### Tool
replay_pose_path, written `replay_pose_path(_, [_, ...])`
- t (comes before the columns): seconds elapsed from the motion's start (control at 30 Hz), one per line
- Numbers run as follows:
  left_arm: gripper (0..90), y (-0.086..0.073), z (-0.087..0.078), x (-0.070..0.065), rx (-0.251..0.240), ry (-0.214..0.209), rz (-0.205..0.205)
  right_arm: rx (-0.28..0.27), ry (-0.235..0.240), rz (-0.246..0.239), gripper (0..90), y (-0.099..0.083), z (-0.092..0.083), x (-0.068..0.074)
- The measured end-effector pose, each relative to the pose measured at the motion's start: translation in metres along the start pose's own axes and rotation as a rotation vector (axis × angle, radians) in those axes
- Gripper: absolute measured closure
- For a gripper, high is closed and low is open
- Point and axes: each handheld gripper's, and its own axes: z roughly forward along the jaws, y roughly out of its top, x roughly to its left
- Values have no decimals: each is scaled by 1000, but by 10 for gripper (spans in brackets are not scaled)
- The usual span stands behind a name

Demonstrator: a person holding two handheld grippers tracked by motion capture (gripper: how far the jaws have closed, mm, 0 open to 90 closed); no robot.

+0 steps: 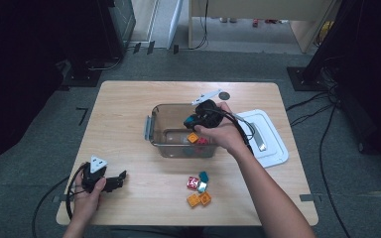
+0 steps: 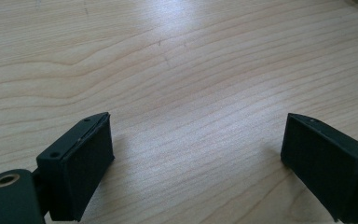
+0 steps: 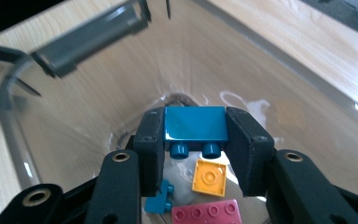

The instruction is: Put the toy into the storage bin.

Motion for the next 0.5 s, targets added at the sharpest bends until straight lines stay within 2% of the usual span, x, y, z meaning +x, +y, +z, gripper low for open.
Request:
replay_pose_path(0.27, [91, 0, 0, 0, 0, -1, 1, 83, -21, 27, 599, -2, 9, -3])
replay_pose_path(0.5, [91, 0, 0, 0, 0, -1, 1, 117, -24, 47, 589, 1, 11, -5])
